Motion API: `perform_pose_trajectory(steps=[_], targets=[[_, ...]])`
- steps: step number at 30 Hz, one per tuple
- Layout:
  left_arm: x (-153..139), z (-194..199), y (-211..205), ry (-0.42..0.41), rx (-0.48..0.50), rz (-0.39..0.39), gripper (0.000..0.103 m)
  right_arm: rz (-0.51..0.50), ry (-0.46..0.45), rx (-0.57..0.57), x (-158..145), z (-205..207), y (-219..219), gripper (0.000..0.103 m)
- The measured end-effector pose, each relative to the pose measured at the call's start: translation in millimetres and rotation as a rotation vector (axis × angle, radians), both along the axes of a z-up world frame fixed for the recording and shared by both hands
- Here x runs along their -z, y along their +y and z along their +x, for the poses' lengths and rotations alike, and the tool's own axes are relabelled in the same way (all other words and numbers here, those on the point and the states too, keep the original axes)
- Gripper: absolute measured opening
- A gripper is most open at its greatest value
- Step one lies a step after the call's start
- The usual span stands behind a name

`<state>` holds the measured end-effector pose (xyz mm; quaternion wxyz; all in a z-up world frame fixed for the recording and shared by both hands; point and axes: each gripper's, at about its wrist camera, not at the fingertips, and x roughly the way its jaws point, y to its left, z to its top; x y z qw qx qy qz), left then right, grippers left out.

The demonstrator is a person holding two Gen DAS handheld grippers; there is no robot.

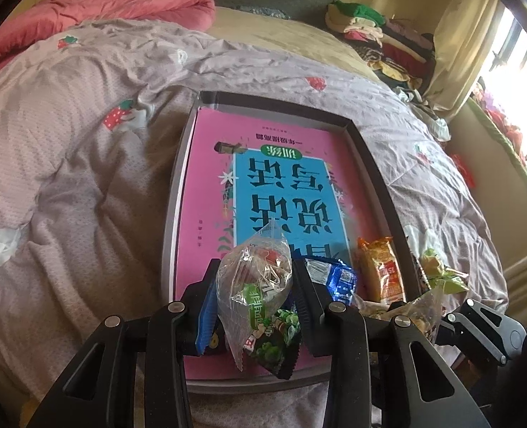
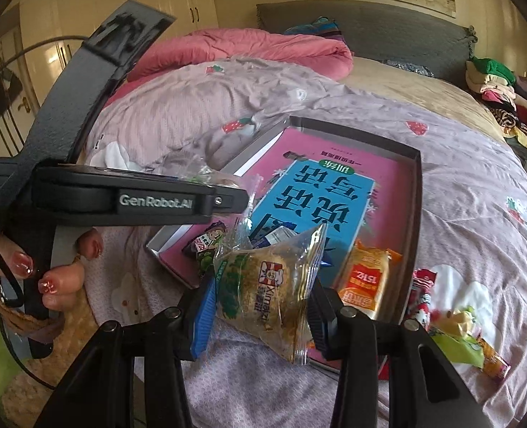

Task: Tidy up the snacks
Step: 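Lift both clear packets and carry them over the tray with both tools, then lower both clear packets onto the tray and open both tools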

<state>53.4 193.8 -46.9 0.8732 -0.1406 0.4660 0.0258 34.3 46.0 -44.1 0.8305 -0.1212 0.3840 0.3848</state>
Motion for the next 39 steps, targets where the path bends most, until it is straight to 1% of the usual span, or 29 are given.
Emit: perform_pose_trajectory(steps=[5,13,16,20,26,31,35,37,39], targets=[[6.0,3.5,-0.7,0.01,0.004,0.002,0.04,-0.026,0.0,0.0,9.3,2.1,6.9,0.045],[10.8,7.1,-0.4,0.016,0.006,0.0,0.04,-0.055,-0.048,0.006,12.2,5.1,11.8,0.045],[13.0,8.3,0.9,0.017,0.002,-0.002,0.04,-0.053,-0.047,0.005,13.1,7.9,12.6,0.045],[17.2,10.4,2.0,0.024,-0.003,-0.006,0.04,-0.037,-0.047,-0.029,13.0,5.9,16.2,0.045],[19.8,11.3,4.7,0.025,-0.013,-0.01,0.04,-0.023,-0.024,-0.044,16.8,8.9,18.9,0.046],[21.3,12.1,5.4,0.02,-0.012,-0.026,0.04,-0.028,-0.015,-0.083,19.8,5.7,21.4,0.046],[22.1,13.0,3.1,0.019,-0.003,-0.023,0.041,-0.048,-0.033,-0.095,23.2,-1.5,26.5,0.046],[22.2,13.1,2.8,0.019,-0.004,-0.023,0.041,-0.044,-0.027,-0.092,23.1,-2.2,25.9,0.047],[22.2,13.0,2.8,0.019,-0.004,-0.024,0.041,-0.042,-0.027,-0.081,22.7,-2.7,23.1,0.051]])
